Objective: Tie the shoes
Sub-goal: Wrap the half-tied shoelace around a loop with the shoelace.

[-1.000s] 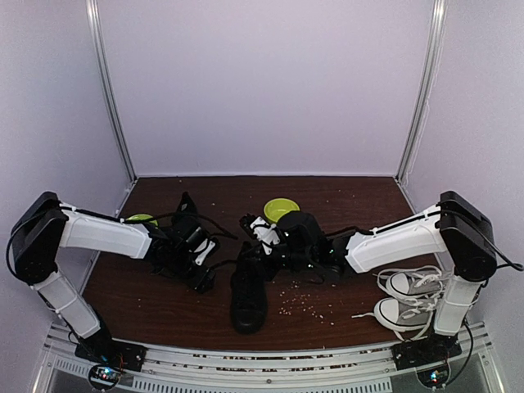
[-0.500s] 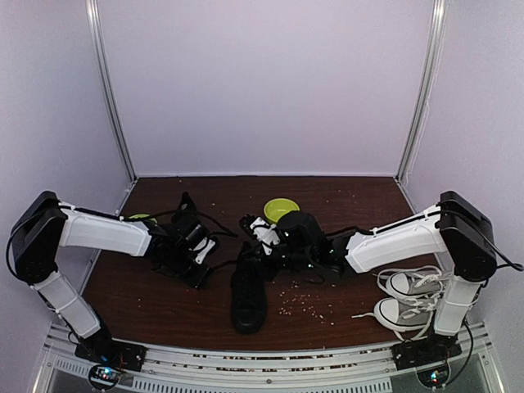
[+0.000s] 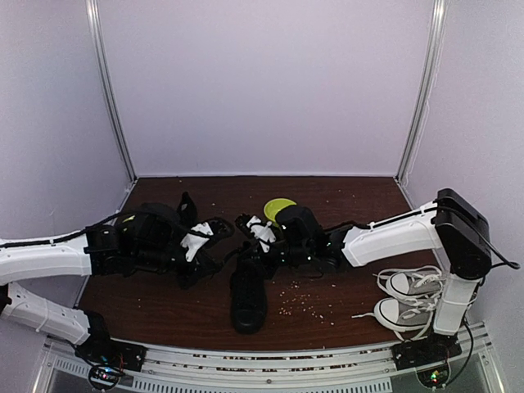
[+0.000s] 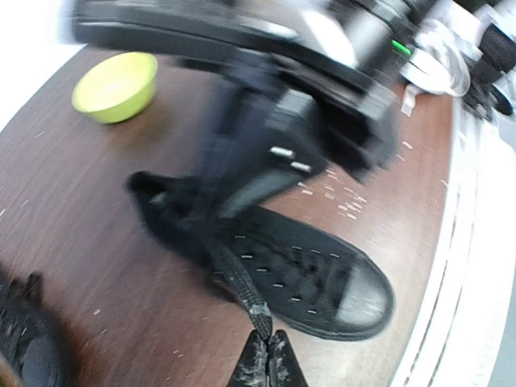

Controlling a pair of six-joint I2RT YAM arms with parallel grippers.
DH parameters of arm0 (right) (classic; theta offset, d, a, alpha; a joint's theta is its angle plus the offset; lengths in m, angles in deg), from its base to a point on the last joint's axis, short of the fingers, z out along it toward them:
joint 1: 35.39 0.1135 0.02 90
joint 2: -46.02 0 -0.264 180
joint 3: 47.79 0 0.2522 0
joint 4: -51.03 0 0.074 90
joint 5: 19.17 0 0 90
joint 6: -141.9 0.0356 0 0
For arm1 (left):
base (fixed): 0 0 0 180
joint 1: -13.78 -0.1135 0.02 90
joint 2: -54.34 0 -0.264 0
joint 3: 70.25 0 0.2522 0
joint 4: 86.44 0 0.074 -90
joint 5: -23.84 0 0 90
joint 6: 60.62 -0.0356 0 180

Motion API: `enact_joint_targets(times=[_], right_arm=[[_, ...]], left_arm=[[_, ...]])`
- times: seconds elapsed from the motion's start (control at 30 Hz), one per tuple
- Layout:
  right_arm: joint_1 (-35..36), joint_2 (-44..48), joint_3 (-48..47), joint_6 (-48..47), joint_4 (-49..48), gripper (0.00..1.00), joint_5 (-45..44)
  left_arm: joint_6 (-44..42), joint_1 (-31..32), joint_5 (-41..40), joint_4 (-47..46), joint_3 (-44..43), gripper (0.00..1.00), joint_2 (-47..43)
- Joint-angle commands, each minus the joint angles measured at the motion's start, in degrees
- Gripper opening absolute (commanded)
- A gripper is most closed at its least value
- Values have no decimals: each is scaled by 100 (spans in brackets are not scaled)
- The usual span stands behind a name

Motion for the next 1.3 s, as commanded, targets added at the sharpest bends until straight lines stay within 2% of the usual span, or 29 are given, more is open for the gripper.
enact_joint_targets(times=[0.0,0.2,0.33,0.43,0.53,0.67,0.83,1.13,1.27], right_arm=[[-80,-126,-245,94,12,0,435],[-151,-141,-304,138,103,0,701],[-204,-201,-355,170,149,0,755],[-247,-250,-396,185,161,0,824],[-270,-288,-449,95,271,0,890],[-290,-303,-502,28,419,0,991],[-318,-299,-511,-64,474,0,1071],[-351,-266,-520,-183,617,0,1127],[-358,-275,-532,-251,673,0,1161]], left_arm=[[-758,137,869,-194,-165,0,136],[-1552,138,1278,764,-555,0,414],[-2077,147,1703,975,-753,0,637],[-2791,262,1873,984,-1161,0,1164],[-3522,524,1650,920,-1770,0,2079],[-4280,720,1714,1655,-2772,0,3006],[-4720,740,1506,1292,-2802,0,3078],[-4469,1076,-31,522,-3232,0,3827],[-4206,1098,-11,378,-3178,32,3764]])
